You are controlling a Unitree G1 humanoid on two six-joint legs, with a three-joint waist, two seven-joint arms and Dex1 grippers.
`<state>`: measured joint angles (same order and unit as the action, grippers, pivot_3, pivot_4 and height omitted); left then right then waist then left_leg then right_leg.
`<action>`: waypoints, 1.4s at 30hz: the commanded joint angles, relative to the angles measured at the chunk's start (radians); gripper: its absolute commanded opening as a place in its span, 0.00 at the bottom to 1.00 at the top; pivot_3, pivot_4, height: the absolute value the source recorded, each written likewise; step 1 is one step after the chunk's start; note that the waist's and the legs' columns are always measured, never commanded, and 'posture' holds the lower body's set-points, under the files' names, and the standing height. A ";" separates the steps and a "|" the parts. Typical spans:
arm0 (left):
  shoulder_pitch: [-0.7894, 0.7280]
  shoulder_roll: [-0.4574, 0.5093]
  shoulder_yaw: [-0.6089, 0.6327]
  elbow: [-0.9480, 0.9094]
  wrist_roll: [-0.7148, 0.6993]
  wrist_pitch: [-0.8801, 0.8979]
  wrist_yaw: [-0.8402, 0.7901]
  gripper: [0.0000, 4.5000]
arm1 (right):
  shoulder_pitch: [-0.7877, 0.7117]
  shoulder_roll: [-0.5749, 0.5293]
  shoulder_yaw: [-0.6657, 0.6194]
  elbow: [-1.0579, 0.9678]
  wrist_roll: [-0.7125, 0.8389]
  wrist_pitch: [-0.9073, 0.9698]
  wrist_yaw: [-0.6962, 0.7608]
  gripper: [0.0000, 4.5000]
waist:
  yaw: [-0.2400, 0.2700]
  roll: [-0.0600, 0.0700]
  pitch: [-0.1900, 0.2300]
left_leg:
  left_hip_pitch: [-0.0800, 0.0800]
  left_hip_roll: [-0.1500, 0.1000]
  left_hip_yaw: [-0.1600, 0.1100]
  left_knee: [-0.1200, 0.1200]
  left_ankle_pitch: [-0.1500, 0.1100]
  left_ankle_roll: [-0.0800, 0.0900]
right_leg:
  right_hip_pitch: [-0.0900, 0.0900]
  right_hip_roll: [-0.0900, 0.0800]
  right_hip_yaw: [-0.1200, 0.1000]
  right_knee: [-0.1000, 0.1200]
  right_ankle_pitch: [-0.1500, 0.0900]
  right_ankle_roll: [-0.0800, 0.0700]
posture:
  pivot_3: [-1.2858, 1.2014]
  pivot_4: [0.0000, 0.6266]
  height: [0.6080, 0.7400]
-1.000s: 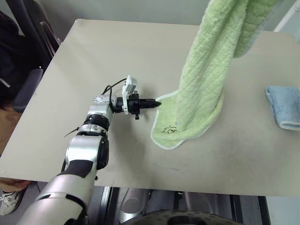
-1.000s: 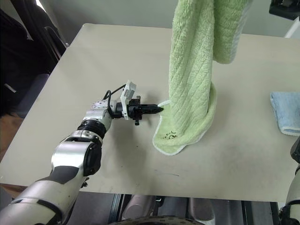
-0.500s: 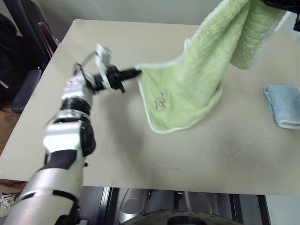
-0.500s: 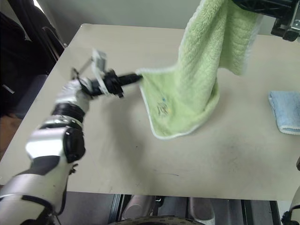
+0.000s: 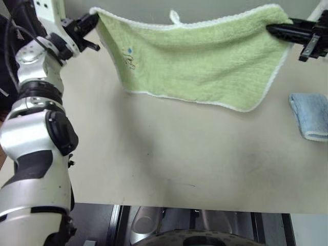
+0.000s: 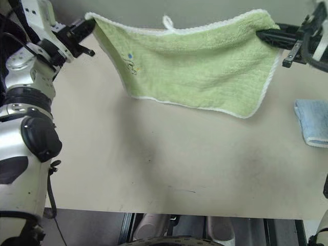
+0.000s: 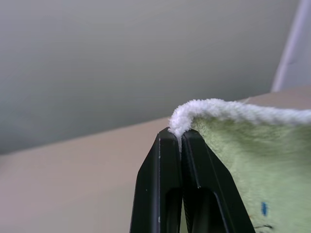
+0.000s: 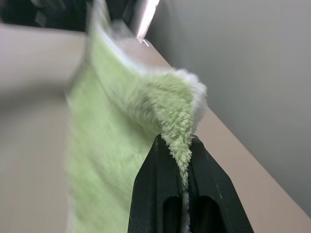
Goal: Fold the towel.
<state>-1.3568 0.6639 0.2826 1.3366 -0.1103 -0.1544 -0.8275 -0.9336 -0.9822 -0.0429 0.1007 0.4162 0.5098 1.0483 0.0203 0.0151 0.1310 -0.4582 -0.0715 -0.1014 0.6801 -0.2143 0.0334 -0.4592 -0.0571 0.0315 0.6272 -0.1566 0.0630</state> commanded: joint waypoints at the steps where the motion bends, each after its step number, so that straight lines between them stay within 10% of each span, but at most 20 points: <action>1: -0.051 0.019 -0.027 0.002 0.063 -0.060 0.090 0.00 | -0.035 0.012 0.017 0.067 -0.099 -0.131 -0.018 0.00 | 0.001 0.001 0.001 | 0.000 0.001 -0.001 0.001 0.000 0.000 | 0.000 -0.001 0.001 0.000 0.000 0.000 | 0.52 0.24 0.95; 12: -0.084 0.002 -0.096 0.015 0.213 -0.152 0.308 0.00 | -0.220 0.166 0.097 0.551 -0.405 -0.543 -0.281 0.00 | -0.005 0.005 0.004 | -0.002 0.001 -0.001 -0.001 0.001 -0.001 | -0.004 0.001 0.000 0.000 0.002 -0.002 | 0.52 0.24 0.95; 17: -0.061 0.001 -0.116 0.014 0.224 -0.179 0.165 0.00 | -0.190 0.221 0.021 0.571 -0.370 -0.705 -0.351 0.00 | -0.003 0.006 0.004 | -0.003 0.001 -0.001 -0.002 0.000 -0.002 | -0.005 0.001 0.000 -0.001 0.002 -0.002 | 0.52 0.24 0.95; 42: 0.343 0.285 -0.185 -0.237 -0.023 0.205 -0.787 0.00 | 0.795 0.094 -0.385 -0.435 0.108 -0.390 -0.125 0.00 | -0.003 0.003 0.002 | -0.008 0.003 -0.002 0.004 0.000 -0.002 | -0.005 0.000 -0.002 0.001 0.003 -0.002 | 0.52 0.24 0.95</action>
<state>-1.0234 0.9140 0.1189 1.1651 -0.0889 0.0040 -1.5573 -0.1426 -0.8770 -0.3608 -0.2763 0.4798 0.1018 0.9269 0.0174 0.0185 0.1335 -0.4659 -0.0691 -0.1028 0.6844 -0.2144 0.0314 -0.4642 -0.0566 0.0295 0.6285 -0.1533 0.0611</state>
